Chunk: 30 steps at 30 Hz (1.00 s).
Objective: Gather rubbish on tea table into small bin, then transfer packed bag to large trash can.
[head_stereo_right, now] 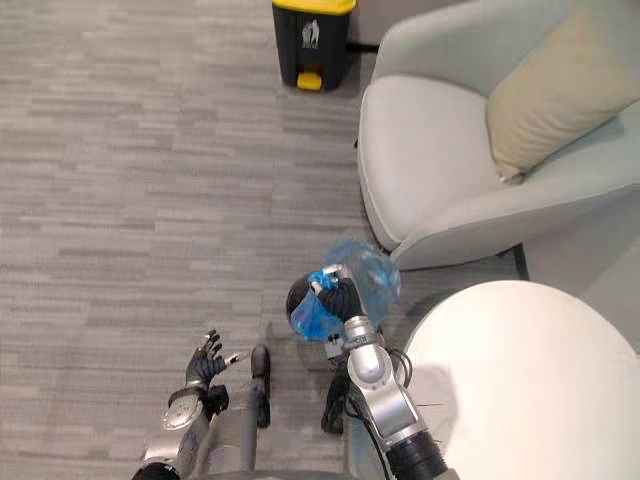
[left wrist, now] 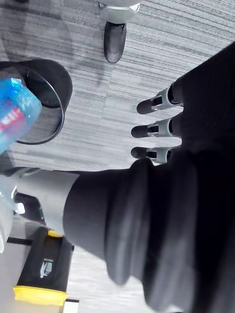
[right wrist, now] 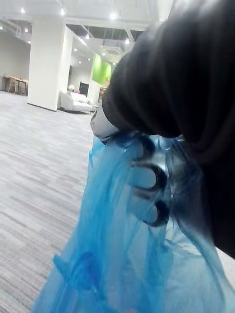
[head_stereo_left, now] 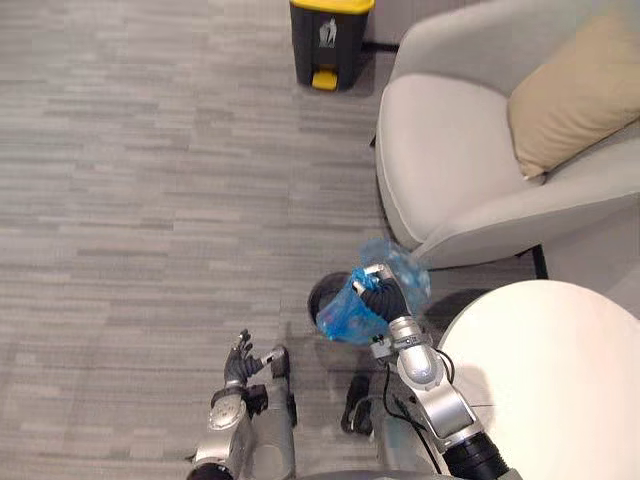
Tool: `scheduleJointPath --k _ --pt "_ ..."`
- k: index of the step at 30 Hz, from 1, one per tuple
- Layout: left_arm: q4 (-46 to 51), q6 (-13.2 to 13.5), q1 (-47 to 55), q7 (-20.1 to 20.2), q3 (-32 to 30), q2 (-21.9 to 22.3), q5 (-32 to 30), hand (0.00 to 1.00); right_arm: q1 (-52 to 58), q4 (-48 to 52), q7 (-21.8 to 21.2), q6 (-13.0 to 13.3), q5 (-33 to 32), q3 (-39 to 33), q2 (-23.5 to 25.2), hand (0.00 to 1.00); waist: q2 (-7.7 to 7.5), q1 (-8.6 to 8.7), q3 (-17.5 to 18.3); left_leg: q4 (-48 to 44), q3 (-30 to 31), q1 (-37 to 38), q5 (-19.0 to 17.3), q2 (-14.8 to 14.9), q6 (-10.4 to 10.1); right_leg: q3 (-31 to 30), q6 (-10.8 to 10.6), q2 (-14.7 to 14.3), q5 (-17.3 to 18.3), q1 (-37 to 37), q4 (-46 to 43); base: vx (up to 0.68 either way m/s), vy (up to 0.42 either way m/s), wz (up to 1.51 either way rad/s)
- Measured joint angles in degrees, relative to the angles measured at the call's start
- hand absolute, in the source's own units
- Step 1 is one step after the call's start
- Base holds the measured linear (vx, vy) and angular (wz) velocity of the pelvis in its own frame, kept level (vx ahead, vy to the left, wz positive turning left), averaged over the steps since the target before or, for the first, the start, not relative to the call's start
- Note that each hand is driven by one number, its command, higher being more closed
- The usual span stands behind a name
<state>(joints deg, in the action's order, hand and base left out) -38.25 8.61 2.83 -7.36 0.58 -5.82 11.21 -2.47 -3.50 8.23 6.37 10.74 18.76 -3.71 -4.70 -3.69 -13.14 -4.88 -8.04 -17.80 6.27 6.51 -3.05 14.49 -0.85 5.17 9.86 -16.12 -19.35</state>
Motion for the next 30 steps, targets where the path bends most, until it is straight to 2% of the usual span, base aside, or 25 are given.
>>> scheduleJointPath --k 5,12,19,21,23,30 --pt "1.2 -0.6 2.3 1.4 -0.1 -1.2 -1.8 0.0 0.3 -3.6 -4.9 0.0 -4.0 -1.0 -1.4 1.0 0.59 -0.03 3.1 5.3 0.1 5.8 1.4 -0.5 0.0 0.7 -0.4 -1.0 -2.8 7.3 8.2 0.15 0.031 0.02" --pt "14.6 -0.5 8.6 3.9 0.7 -1.2 -3.0 0.0 2.0 -4.1 -8.4 0.0 -8.7 -2.4 -1.4 1.0 2.78 -0.15 7.2 9.3 0.2 11.3 1.8 -1.6 -0.1 0.5 -1.0 -1.2 -3.4 12.4 11.7 0.04 0.015 0.0" --pt "24.5 -0.4 9.5 5.1 5.6 -1.3 -3.6 0.0 2.0 -3.7 -10.7 0.0 -13.4 -2.2 -3.4 1.0 3.27 0.04 8.0 10.3 0.2 13.2 2.1 -1.5 -0.1 -0.4 -0.9 -1.6 -3.5 13.6 11.8 -0.02 0.004 -0.04" --pt "27.5 0.5 9.3 5.0 7.0 -1.7 -6.0 0.0 2.0 -1.4 -12.3 0.0 -15.7 -1.9 -4.3 1.0 3.35 0.68 8.3 10.3 0.3 14.3 2.1 -1.5 -0.1 -0.5 -0.9 -1.7 -3.6 14.9 12.2 0.0 0.0 0.0" --pt "28.8 1.4 9.0 4.8 8.0 -2.4 -7.5 0.0 2.0 1.1 -12.7 0.1 -17.6 -1.6 -4.8 1.0 3.62 1.43 9.1 10.3 0.2 14.6 2.1 -1.4 -0.1 -0.7 -0.8 -2.1 -3.9 15.0 12.6 -0.01 -0.003 -0.03" --pt "28.8 1.9 4.8 4.8 12.0 -3.9 -9.8 0.0 1.9 2.6 -14.7 0.6 -22.2 2.4 -5.9 1.0 4.06 1.9 10.2 10.4 0.0 15.8 2.1 -0.5 -0.2 -1.9 -0.3 -2.9 -4.7 15.9 13.6 -0.02 -0.005 -0.1"
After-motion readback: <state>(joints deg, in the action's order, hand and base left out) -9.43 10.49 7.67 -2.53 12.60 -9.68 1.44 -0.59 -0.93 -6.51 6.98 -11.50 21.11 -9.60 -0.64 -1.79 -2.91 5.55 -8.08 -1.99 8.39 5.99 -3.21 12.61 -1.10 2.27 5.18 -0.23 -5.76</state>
